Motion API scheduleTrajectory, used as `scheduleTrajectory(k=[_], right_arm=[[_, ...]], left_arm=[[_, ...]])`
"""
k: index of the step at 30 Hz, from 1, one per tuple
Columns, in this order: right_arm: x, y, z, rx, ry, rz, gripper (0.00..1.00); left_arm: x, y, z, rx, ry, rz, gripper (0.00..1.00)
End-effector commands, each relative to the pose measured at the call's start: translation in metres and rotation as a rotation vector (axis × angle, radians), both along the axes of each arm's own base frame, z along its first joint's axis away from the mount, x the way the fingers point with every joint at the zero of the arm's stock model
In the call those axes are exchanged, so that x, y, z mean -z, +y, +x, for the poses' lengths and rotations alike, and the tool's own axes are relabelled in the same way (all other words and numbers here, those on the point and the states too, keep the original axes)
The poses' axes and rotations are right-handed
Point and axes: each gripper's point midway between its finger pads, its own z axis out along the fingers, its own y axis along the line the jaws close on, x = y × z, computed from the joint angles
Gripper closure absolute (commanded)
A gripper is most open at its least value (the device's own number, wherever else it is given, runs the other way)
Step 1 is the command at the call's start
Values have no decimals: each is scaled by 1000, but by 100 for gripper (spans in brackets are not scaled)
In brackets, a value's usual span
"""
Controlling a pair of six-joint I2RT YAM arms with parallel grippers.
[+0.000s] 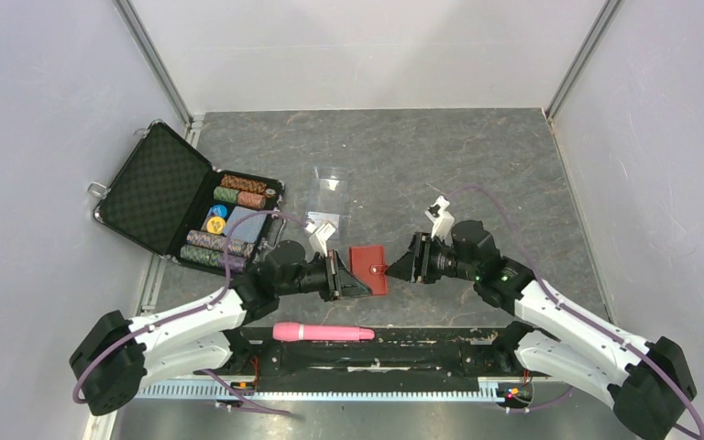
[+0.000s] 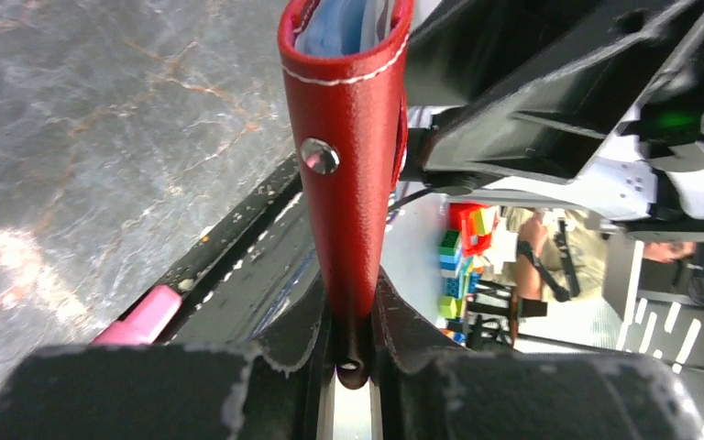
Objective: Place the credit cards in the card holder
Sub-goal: Open the card holder at the center of the board.
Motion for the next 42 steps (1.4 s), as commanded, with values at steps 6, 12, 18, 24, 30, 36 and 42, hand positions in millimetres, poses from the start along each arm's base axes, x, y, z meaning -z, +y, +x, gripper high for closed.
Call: scheduleTrajectory(k=[6, 12, 18, 24, 30, 36, 42], right_arm=[[-8, -20, 26, 69, -96, -217, 18], [-10, 0, 27, 45, -101, -201, 12], [4, 22, 25, 0, -89, -247, 12], [31, 30, 19, -20, -57, -321, 16], [33, 38, 20, -11, -64, -305, 17], [37, 35, 24, 13, -71, -335, 17], [67, 26, 23, 13, -41, -453, 31]], left_arm=[[11, 30, 23, -95, -81, 381, 98], [21, 27, 23, -78, -71, 520, 98], [25, 17, 18, -44, -73, 557, 98], [24, 14, 17, -36, -74, 554, 98], [29, 14, 11, -15, -58, 569, 98], [36, 11, 7, 2, -48, 589, 98], [35, 6, 5, 12, -55, 591, 98]])
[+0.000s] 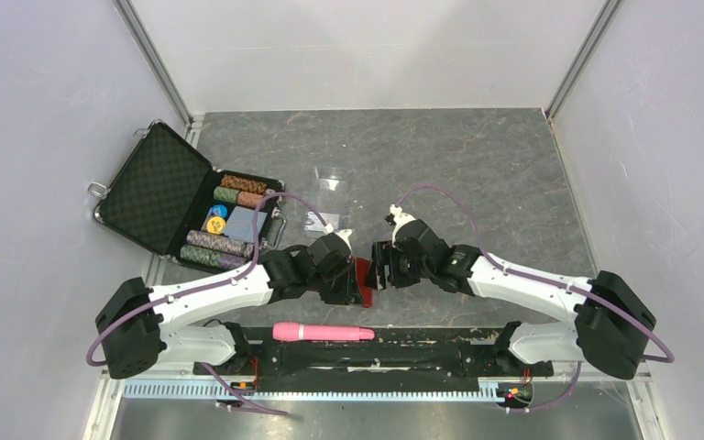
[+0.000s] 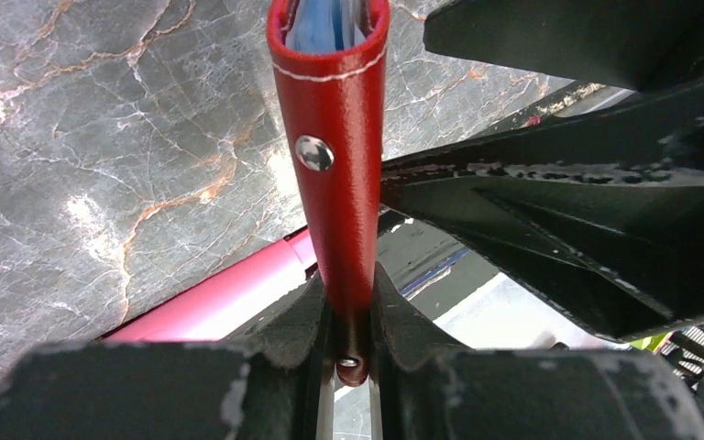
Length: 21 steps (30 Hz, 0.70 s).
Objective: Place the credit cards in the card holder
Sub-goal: Open the card holder at the center of the board.
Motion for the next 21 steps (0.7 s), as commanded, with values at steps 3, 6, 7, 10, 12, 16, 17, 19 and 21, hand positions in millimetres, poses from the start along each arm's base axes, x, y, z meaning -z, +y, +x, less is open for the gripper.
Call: scheduleTrajectory(k=[3, 6, 7, 10, 12, 16, 17, 19, 21], right_arm=[[15, -9, 10, 44, -30, -119, 40], [21, -24, 13, 79, -46, -191, 47], [23, -28, 14, 87, -51, -211, 48], [29, -43, 14, 115, -57, -272, 55], [34, -50, 12, 123, -54, -288, 58], [40, -65, 9, 143, -38, -285, 61], [39, -67, 8, 146, -36, -272, 60], [33, -68, 8, 141, -38, -216, 60], [26, -66, 6, 111, -56, -143, 57]], left_arm=[[-19, -12, 6, 25, -61, -39, 98], [-19, -12, 5, 22, -59, -42, 98], [-18, -11, 5, 21, -59, -44, 98], [-19, -12, 4, 20, -57, -66, 98], [-19, -14, 2, 20, -53, -85, 98], [-18, -15, 0, 17, -44, -111, 98], [-18, -15, -1, 17, -43, -114, 98], [-17, -14, -1, 15, -43, -117, 98], [-16, -13, -3, 15, -40, -123, 98]])
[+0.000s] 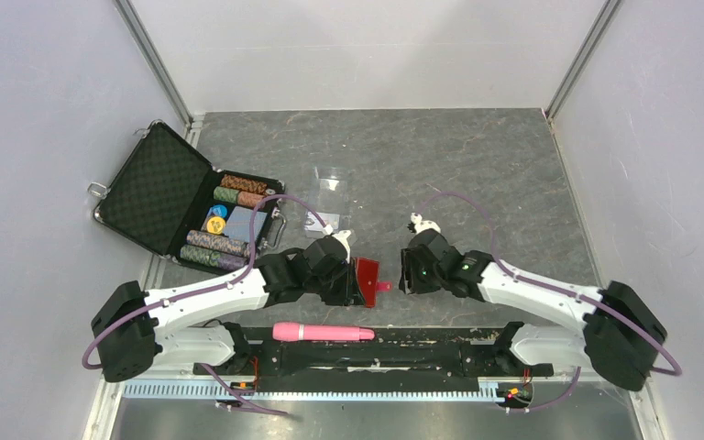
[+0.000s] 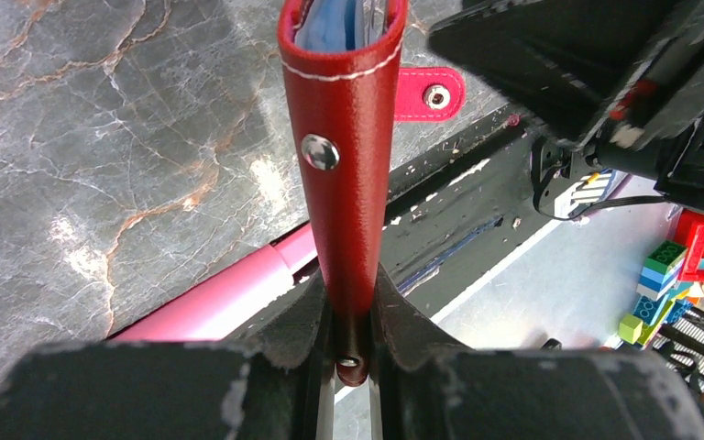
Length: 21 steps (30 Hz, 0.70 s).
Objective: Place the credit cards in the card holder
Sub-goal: Open the card holder at the center of the board.
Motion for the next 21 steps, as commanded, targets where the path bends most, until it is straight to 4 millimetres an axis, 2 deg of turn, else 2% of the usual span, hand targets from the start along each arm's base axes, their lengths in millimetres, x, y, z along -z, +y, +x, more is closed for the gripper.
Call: scheduleTrajectory(k=[1, 4, 9, 11, 14, 17, 21], right_arm=[[-23, -1, 3, -26, -65, 132, 57], [-37, 3, -4, -72, -86, 238, 48], [-68, 18, -14, -135, -142, 425, 20], [-69, 26, -19, -161, -121, 473, 19], [-60, 33, -23, -187, -66, 473, 21], [-52, 35, -20, -185, -40, 452, 31], [-46, 39, -18, -187, -24, 446, 37]], left_arm=[[-13, -8, -1, 3, -18, -85, 98], [-11, -8, -4, -2, -10, -107, 98], [-10, -9, -8, 4, 6, -130, 98], [-12, -12, -10, 19, 8, -153, 98], [-18, -16, -13, 46, 9, -176, 98], [-21, -17, -13, 55, 4, -185, 98], [-26, -17, -14, 62, -3, -200, 98]])
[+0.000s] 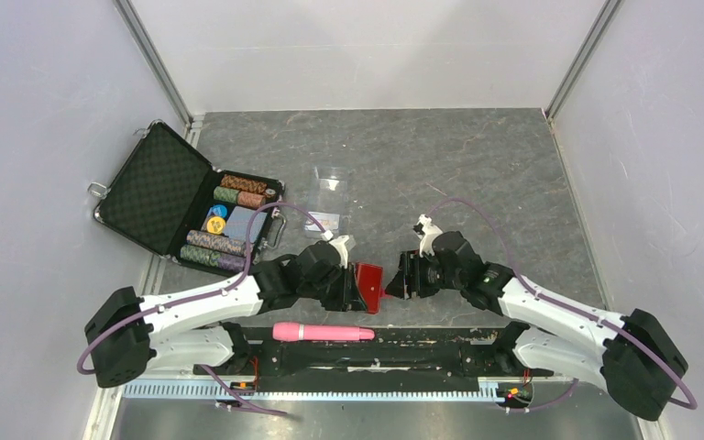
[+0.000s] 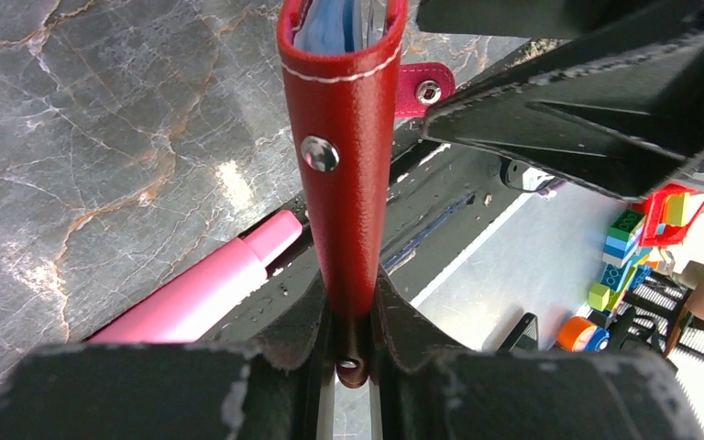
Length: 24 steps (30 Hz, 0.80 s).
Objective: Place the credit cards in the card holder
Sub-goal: Open the card holder at the center of the board.
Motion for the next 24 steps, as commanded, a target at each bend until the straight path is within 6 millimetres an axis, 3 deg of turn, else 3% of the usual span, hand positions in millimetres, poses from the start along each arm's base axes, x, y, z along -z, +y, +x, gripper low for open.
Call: scheduleTrajectory(k=[1, 4, 8, 11, 16, 19, 21, 22, 23, 24], right_arm=[[-11, 15, 5, -30, -20, 71, 39], [-13, 22, 3, -47, -12, 124, 50], [-12, 25, 1, -56, 0, 142, 54], [-12, 26, 0, -59, 5, 151, 65], [-18, 28, 1, -63, -7, 168, 98], [-28, 29, 2, -67, -36, 186, 100], [-44, 29, 6, -74, -87, 198, 100], [-54, 28, 8, -80, -119, 197, 100], [-69, 28, 11, -87, -167, 207, 100], [-77, 25, 12, -97, -204, 192, 100]], left_arm=[[-28, -14, -1, 23, -29, -109, 98], [-31, -15, -2, 32, -30, -123, 98], [-34, -16, -3, 38, -32, -144, 98], [-35, -17, -4, 35, -30, -158, 98], [-36, -16, -3, 28, -37, -161, 98], [-34, -14, -2, 17, -43, -154, 96], [-32, -6, 3, -9, -66, -115, 69], [-30, 1, 6, -31, -86, -83, 41], [-30, 10, 10, -55, -112, -49, 23], [-32, 19, 17, -90, -148, -17, 10]])
